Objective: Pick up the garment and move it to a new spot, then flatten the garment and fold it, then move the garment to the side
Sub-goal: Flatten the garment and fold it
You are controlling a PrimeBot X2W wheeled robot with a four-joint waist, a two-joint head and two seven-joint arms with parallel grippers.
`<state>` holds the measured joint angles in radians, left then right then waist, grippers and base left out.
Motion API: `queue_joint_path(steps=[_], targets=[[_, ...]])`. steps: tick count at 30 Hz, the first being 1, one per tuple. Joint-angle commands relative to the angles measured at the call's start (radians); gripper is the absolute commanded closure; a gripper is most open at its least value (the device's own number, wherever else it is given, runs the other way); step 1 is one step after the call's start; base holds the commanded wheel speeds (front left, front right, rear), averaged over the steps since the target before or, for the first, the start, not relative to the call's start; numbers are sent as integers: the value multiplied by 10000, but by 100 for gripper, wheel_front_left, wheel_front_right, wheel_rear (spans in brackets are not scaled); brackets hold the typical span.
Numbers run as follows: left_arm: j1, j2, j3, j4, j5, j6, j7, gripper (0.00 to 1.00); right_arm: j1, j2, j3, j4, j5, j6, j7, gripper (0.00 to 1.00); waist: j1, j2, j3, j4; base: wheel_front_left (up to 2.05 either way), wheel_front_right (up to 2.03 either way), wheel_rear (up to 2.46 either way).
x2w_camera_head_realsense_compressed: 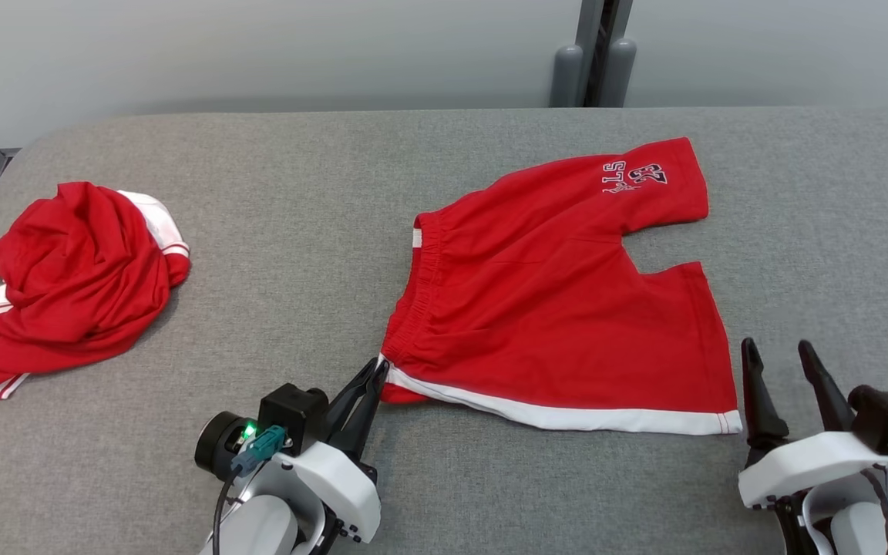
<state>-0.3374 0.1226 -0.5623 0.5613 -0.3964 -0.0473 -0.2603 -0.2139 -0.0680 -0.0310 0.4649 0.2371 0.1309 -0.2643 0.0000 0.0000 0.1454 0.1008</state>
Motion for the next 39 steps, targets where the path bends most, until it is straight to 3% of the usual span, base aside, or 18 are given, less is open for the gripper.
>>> queue_joint_path(steps=[1,18,19,20,21,22,23,32,39], targets=[[116,30,128,-99,86,34,-43,100,115,2,-62,217,5,-3,-22,0,0,0,12,-68,0,0,0],[582,-239,649,-522,432,-32,-44,100,-75,171,1141,2551,2291,-1,100,0,0,0,-3,-174,0,0,0],[601,-248,672,-516,450,-37,-44,100,-91,172,1275,2608,2394,-1,140,3,0,0,-28,-164,0,0,0],[615,-259,699,-508,468,-57,-44,100,-95,173,1388,2665,2508,-1,175,42,0,0,-51,-154,0,0,0],[629,-268,719,-500,482,-68,-44,100,-109,174,1491,2723,2617,-1,184,61,0,0,-75,-143,0,0,0],[639,-278,737,-491,504,-71,-44,100,-125,175,1574,2767,2709,-1,196,95,0,0,-103,-131,0,0,0],[653,-288,762,-498,538,-84,-46,100,-151,175,1710,2780,2785,-1,204,100,0,0,-132,-120,0,0,0],[787,-300,1138,-860,672,-96,-46,100,-526,-210,2313,1992,3362,-1,47,100,0,0,-463,-142,0,0,0],[428,-376,1432,-1441,-84,-475,48,100,-1237,-849,2808,753,3803,-1,501,100,0,0,-807,-256,0,0,0]])
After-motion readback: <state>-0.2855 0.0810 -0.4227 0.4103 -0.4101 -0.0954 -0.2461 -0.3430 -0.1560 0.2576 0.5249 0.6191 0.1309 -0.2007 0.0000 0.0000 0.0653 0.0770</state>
